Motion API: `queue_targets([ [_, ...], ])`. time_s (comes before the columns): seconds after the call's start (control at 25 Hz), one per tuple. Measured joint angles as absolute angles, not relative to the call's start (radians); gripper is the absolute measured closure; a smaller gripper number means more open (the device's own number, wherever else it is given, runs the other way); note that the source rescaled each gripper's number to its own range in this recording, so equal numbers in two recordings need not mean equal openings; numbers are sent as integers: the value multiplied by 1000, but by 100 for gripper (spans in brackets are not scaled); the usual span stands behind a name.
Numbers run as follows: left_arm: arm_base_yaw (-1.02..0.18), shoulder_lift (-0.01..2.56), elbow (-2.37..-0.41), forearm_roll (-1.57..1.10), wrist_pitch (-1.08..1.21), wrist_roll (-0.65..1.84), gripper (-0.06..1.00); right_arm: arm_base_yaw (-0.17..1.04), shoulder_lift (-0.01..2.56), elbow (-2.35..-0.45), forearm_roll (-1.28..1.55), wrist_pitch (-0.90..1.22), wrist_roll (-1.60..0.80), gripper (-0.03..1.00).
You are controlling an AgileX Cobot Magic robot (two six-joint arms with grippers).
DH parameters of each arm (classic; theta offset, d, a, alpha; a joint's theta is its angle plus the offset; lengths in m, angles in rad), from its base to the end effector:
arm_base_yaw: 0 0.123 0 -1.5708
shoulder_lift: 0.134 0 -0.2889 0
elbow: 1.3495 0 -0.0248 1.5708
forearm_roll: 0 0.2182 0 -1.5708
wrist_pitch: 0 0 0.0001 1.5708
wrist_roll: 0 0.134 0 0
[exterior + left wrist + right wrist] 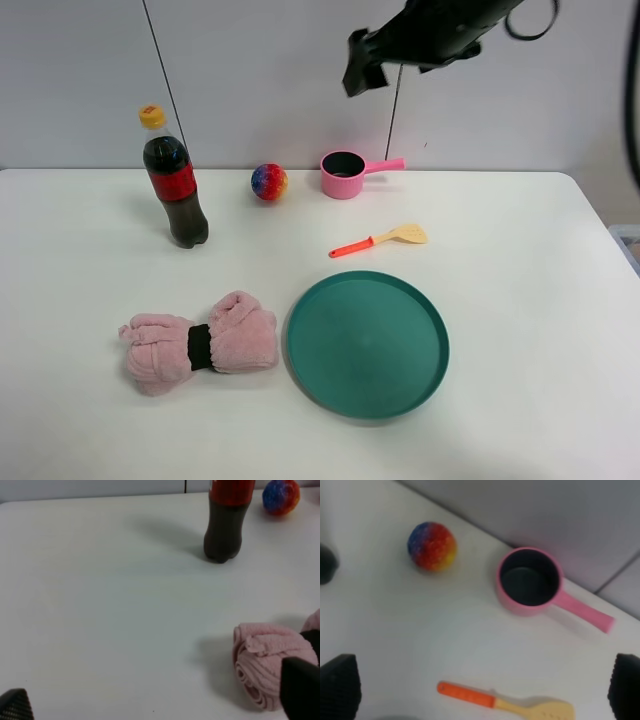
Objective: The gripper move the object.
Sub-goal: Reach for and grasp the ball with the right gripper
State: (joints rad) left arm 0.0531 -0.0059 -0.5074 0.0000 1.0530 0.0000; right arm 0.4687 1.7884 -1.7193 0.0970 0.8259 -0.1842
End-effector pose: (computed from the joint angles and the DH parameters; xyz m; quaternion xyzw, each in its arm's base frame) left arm -0.0001 0.0000 0.2450 -0.0225 0.8474 0.0141 0.5303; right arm 0.3612 0.1936 0.3265 -0.2810 0.8836 0.0976 0.3617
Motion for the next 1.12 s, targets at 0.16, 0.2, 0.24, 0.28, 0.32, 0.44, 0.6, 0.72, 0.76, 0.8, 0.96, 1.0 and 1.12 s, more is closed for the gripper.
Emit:
queue_targets([
  [0.16,53,-6,-507,0,1053,0,-6,577,1909,-1721,0,734,-108,-3],
  [0.2,53,-6,-507,0,1053,0,-6,598,1936,-1721,-25,702,-89,-3],
  [0.24,53,-6,-507,0,1053,0,-6,616,1962,-1721,-40,674,-69,-3],
  [0.28,53,-6,-507,0,1053,0,-6,631,1982,-1721,-48,641,-49,-3],
  [0.32,53,-6,-507,0,1053,0,-6,640,2004,-1721,-52,606,-24,-3],
  [0.44,53,-6,-507,0,1053,0,-6,653,2064,-1721,-57,496,42,-3],
  [0.6,53,-6,-507,0,1053,0,-6,653,2150,-1721,-66,345,74,-3],
  [0.72,53,-6,-507,17,1053,-18,-6,653,2211,-1721,-70,249,75,-3],
  [0.76,53,-6,-507,23,1053,-23,-6,653,2231,-1721,-74,219,75,-3],
  [0.8,53,-6,-507,26,1053,-27,-6,653,2249,-1721,-76,193,75,-3],
  [0.96,53,-6,-507,28,1053,-28,-6,647,2320,-1721,-93,99,75,-3],
  [1.0,53,-6,-507,28,1053,-28,-6,641,2332,-1721,-96,83,75,-3],
  [1.12,53,-6,-507,28,1053,-28,-6,622,2361,-1721,-99,61,75,-3],
])
